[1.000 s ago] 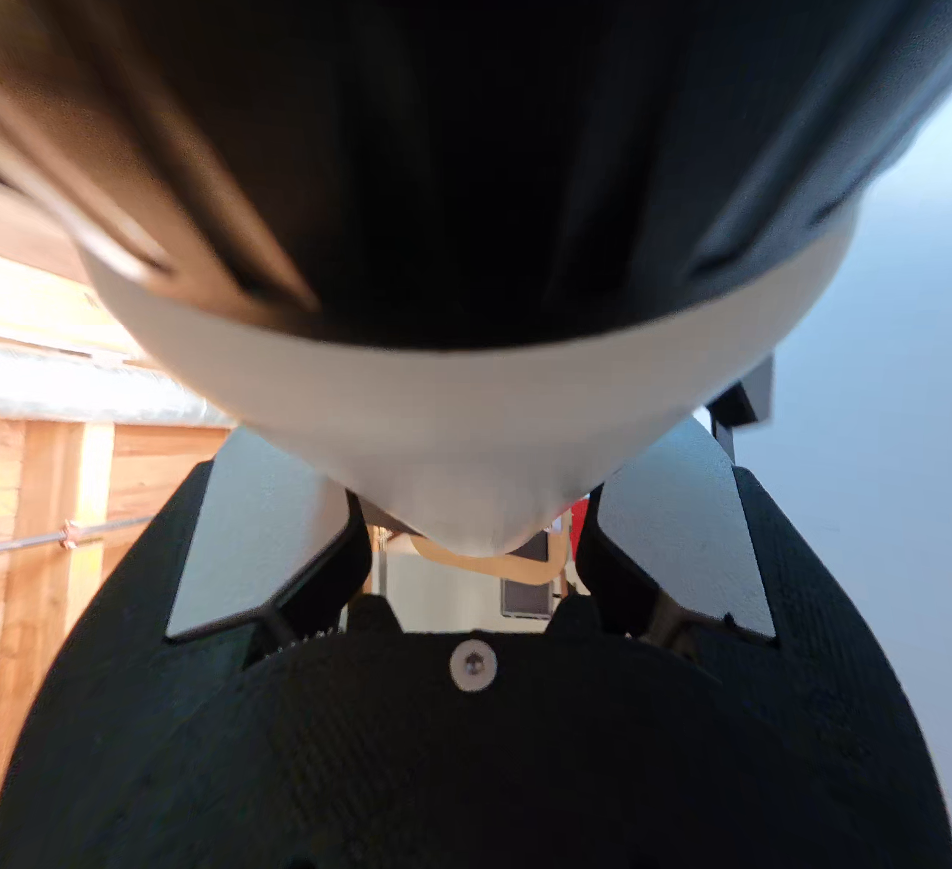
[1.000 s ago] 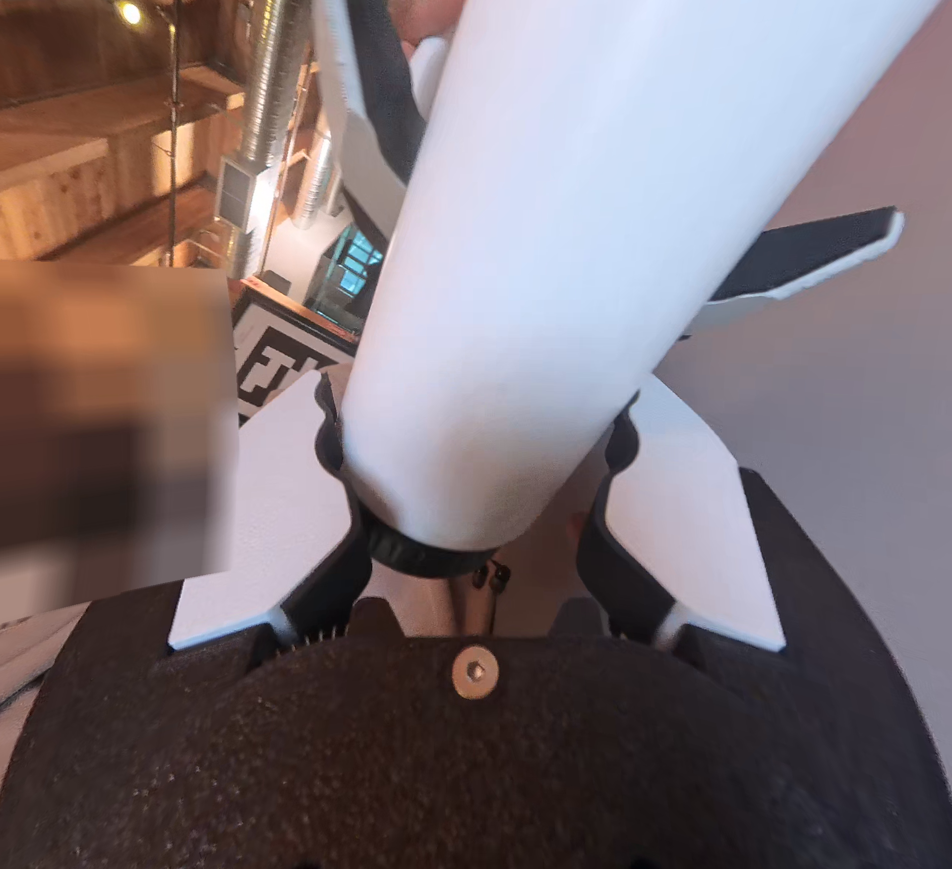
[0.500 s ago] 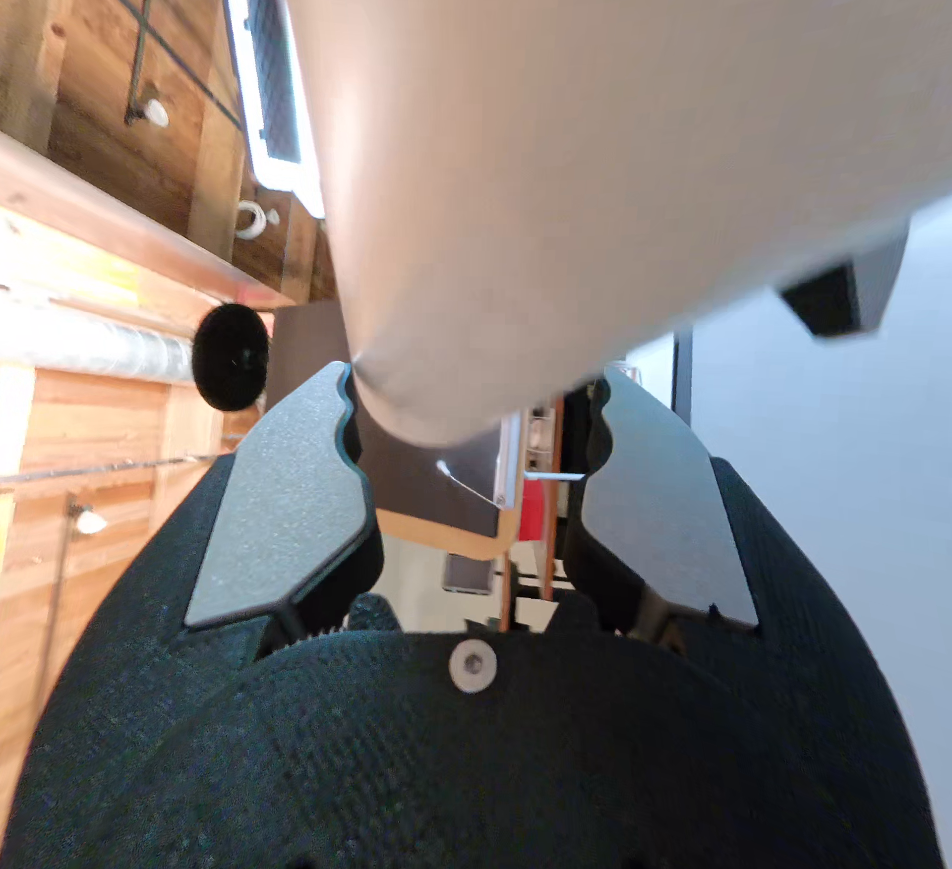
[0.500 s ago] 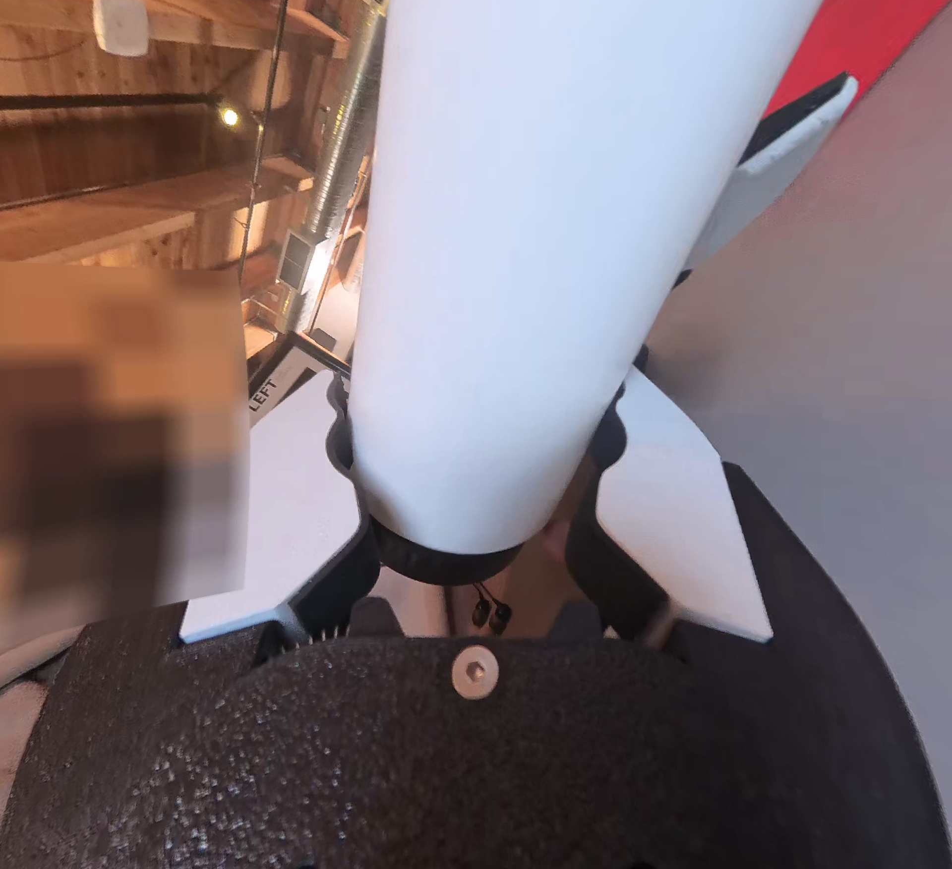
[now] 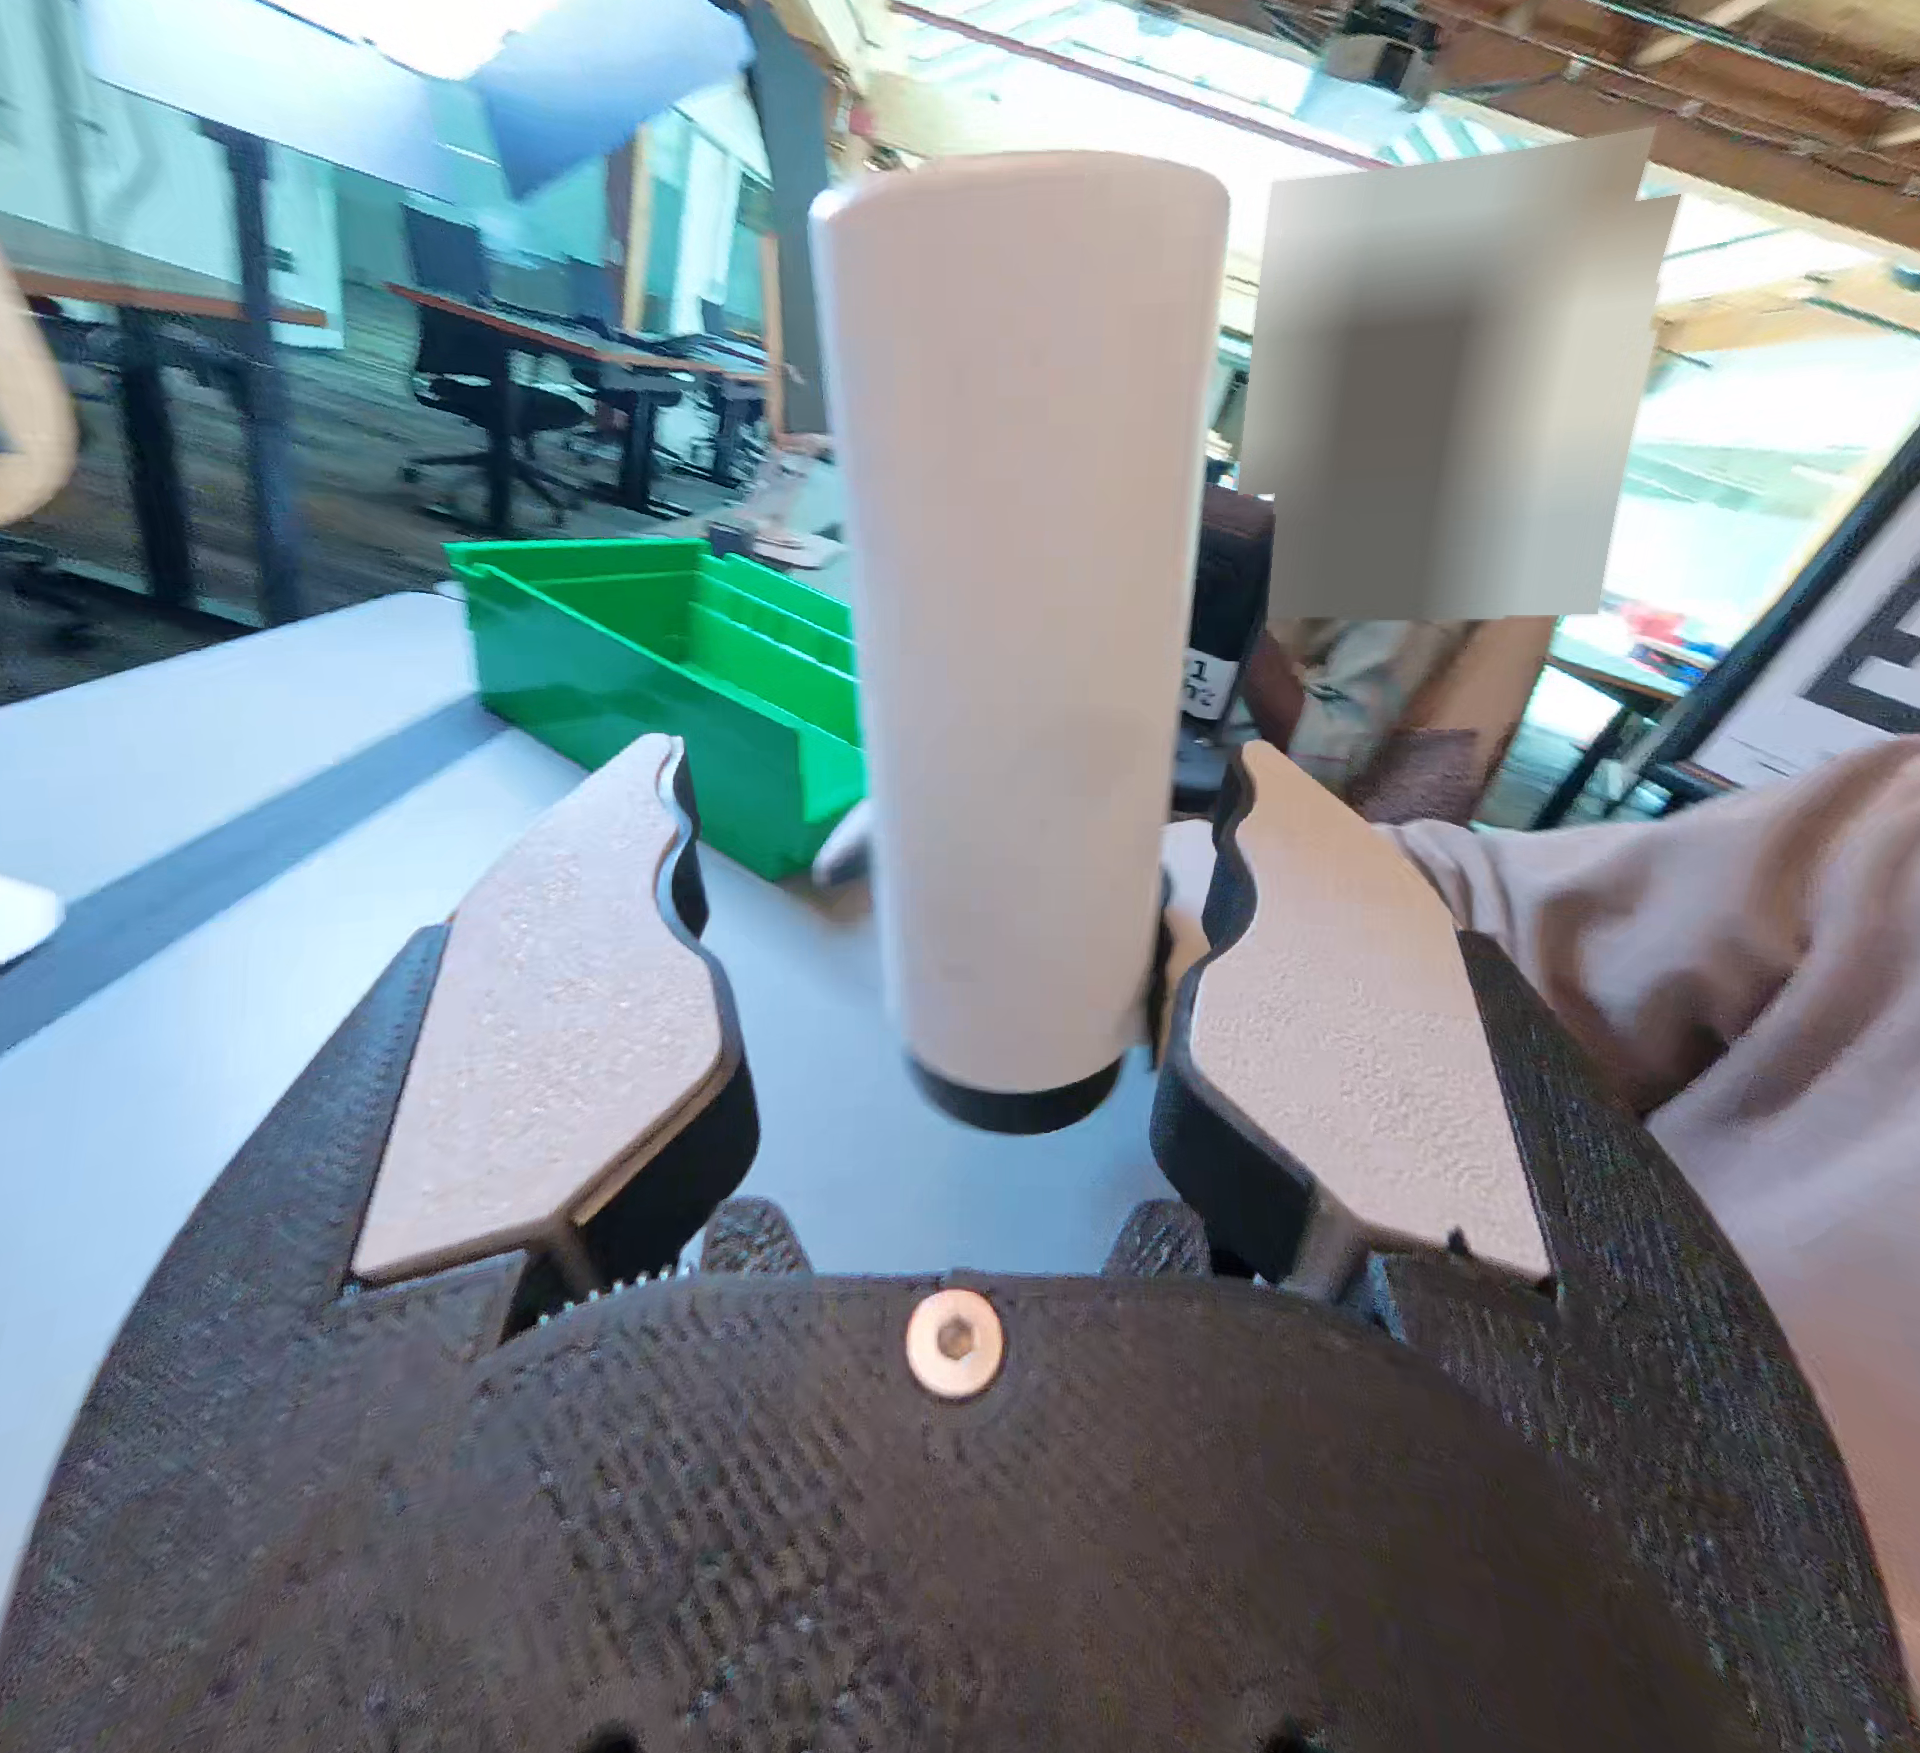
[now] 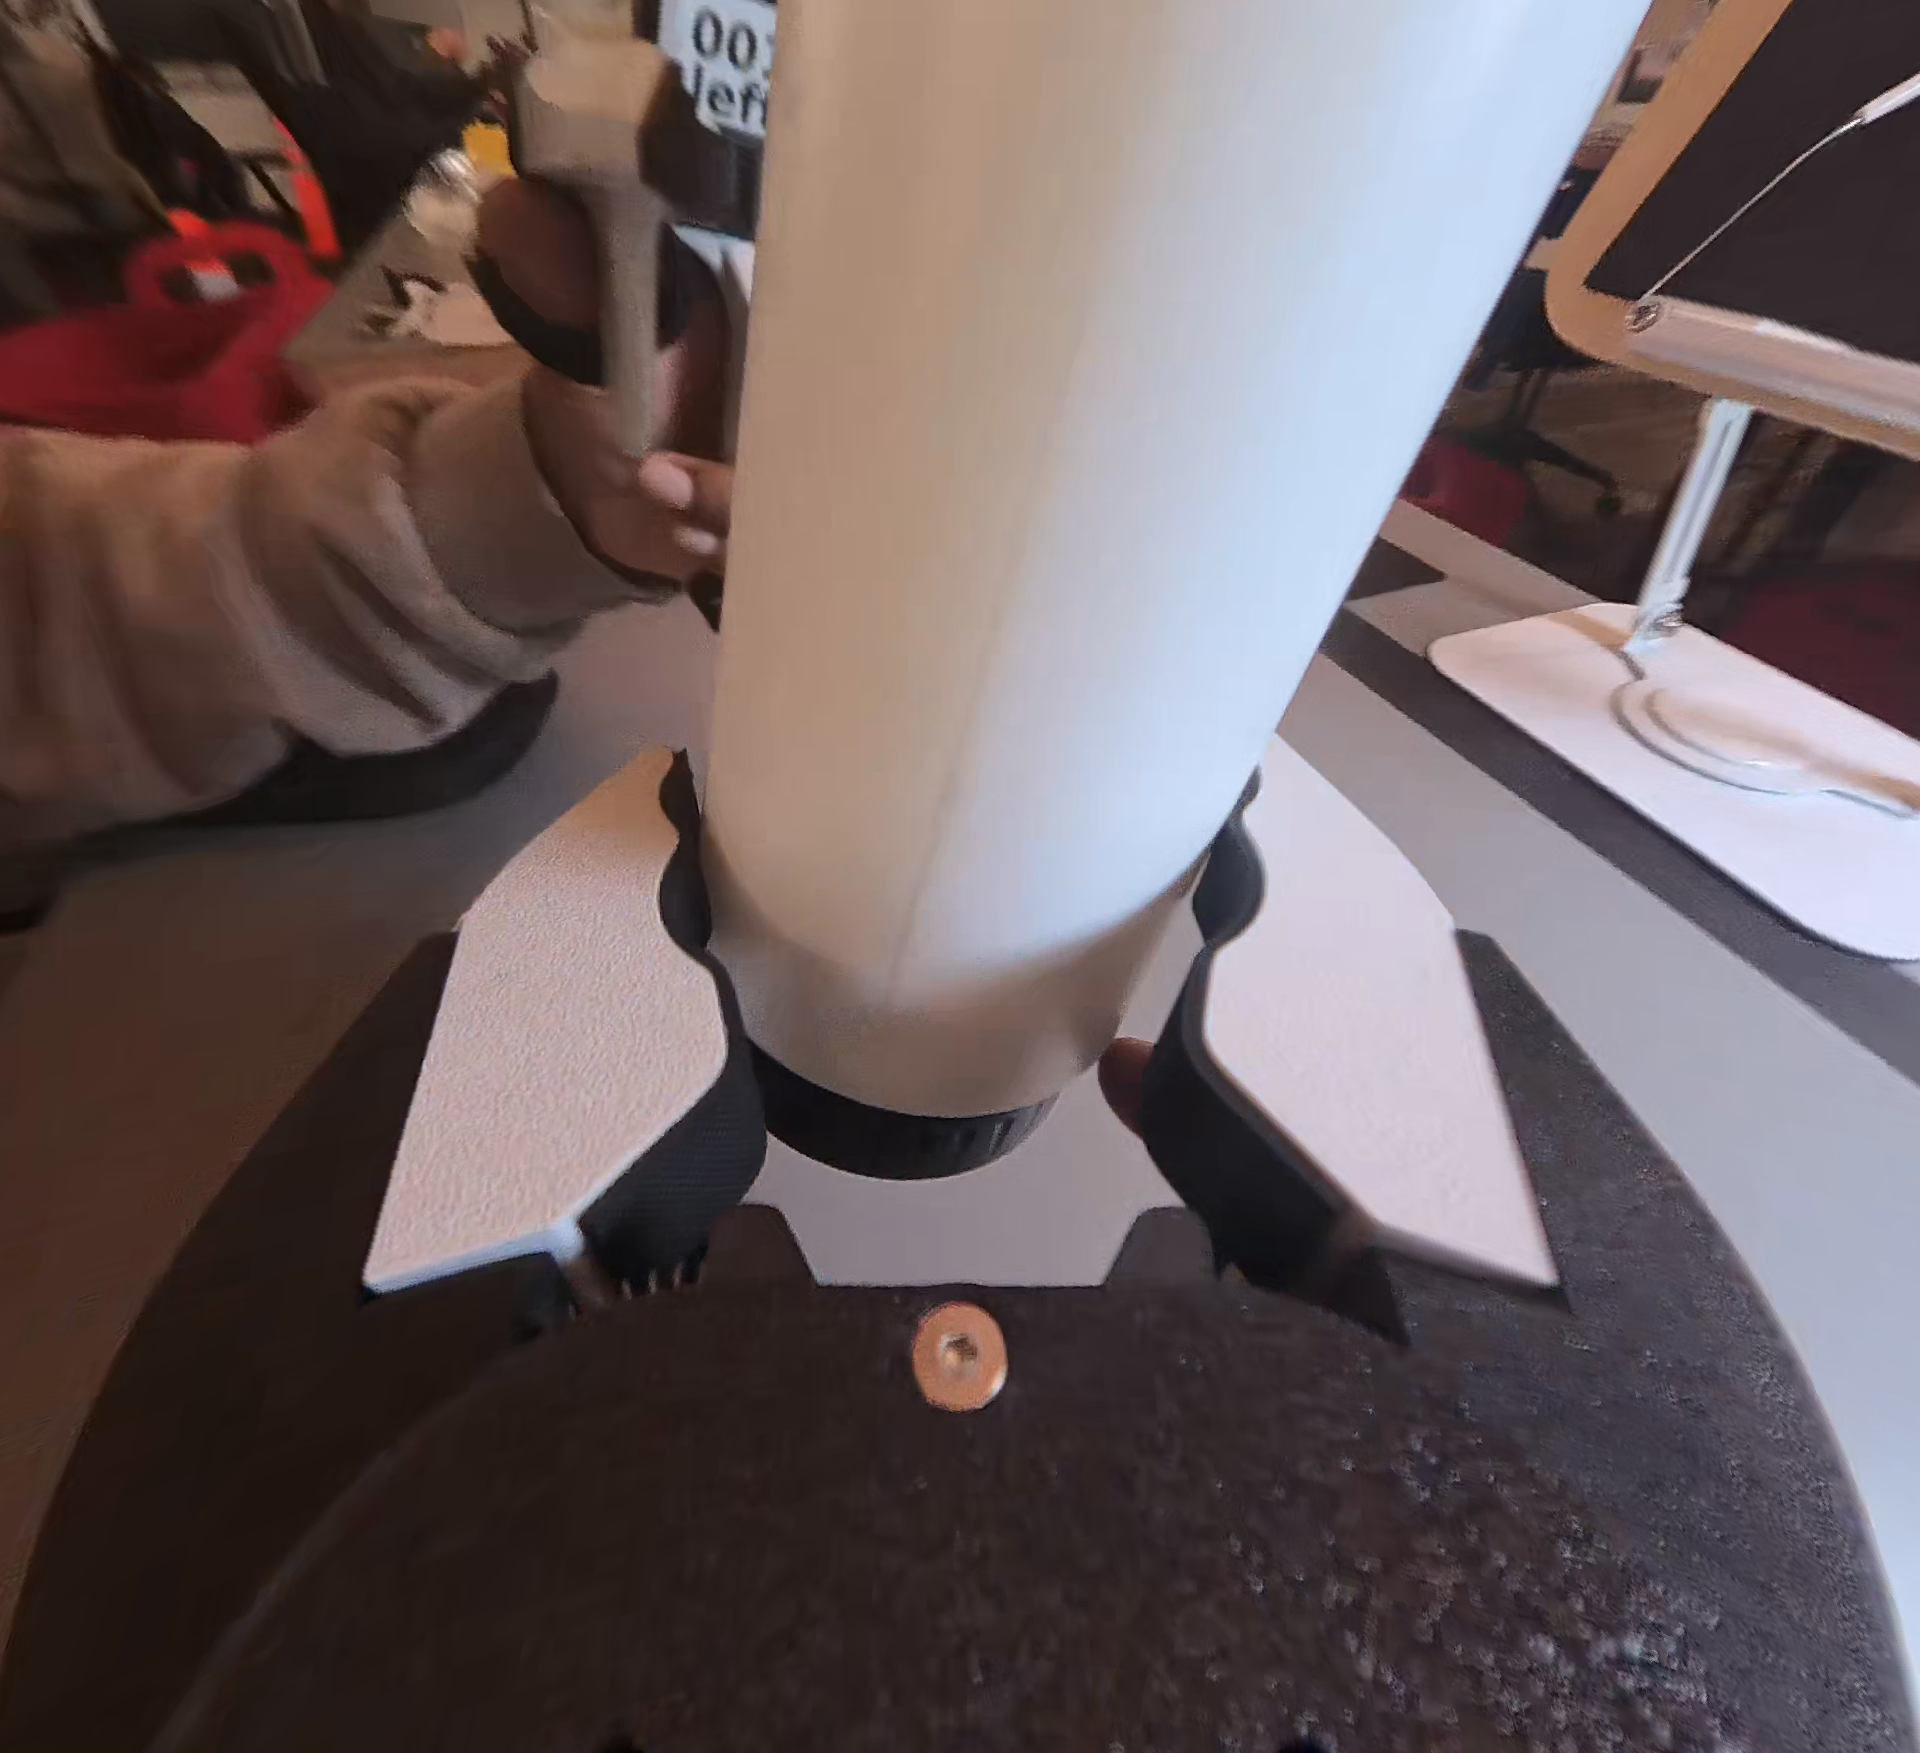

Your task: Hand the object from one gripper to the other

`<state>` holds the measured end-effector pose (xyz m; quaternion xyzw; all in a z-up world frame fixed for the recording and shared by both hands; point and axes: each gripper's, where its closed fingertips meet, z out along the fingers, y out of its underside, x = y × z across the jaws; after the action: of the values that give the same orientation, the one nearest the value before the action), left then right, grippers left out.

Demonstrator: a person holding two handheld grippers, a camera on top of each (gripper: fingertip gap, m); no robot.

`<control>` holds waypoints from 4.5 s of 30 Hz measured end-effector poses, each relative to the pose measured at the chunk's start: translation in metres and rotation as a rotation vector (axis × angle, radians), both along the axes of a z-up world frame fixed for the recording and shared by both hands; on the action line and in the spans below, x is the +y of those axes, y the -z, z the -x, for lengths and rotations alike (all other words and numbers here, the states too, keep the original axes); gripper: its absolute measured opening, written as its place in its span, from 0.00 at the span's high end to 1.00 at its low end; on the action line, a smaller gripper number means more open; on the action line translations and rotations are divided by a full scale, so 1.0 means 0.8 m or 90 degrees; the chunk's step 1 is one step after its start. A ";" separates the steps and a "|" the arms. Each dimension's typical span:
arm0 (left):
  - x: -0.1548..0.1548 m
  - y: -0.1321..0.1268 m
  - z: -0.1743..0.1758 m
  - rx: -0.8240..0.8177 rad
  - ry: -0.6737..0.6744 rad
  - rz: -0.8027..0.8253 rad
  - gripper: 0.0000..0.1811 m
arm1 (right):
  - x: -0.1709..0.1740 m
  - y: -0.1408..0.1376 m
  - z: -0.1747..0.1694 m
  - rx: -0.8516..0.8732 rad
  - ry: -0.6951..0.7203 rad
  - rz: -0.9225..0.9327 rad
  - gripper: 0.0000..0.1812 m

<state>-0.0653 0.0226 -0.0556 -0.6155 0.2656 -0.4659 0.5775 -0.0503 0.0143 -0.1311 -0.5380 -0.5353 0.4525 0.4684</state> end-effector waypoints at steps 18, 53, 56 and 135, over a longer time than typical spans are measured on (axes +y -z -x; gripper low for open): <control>0.004 0.024 -0.010 0.275 -0.126 -0.167 0.55 | 0.000 0.001 -0.002 -0.074 0.038 -0.102 0.48; 0.029 0.088 0.015 0.861 -0.267 -0.501 0.57 | 0.012 -0.016 -0.022 -0.151 0.114 -0.212 0.51; 0.034 0.074 0.029 0.836 -0.310 -0.487 0.57 | 0.023 -0.040 -0.034 -0.101 0.143 -0.206 0.51; 0.030 0.060 0.017 0.563 -0.267 -0.274 0.55 | 0.016 -0.139 -0.066 -0.451 0.135 -0.325 0.59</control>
<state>-0.0791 0.0469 -0.1034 -0.6605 0.4443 0.0287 0.6045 0.0026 0.0272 -0.0198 -0.5791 -0.6989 0.0430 0.4175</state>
